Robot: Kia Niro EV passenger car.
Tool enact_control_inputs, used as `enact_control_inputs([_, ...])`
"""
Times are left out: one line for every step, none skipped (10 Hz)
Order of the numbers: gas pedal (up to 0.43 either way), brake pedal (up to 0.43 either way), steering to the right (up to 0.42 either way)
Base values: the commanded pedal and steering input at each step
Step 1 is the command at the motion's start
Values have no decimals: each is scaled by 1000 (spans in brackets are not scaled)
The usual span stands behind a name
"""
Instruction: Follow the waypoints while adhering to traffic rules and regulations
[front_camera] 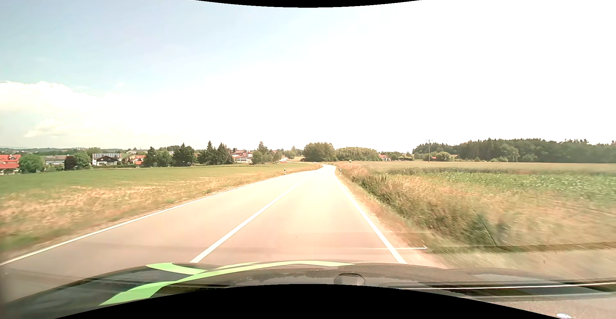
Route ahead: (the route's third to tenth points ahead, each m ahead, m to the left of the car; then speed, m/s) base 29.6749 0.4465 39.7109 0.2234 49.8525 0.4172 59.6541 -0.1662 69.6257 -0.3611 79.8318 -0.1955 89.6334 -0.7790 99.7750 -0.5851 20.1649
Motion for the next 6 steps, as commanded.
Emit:
enact_control_inputs([319,0,-5])
enact_control_inputs([319,0,-4])
enact_control_inputs([311,0,-4])
enact_control_inputs([260,0,-3])
enact_control_inputs([260,0,1])
enact_control_inputs([260,0,2])
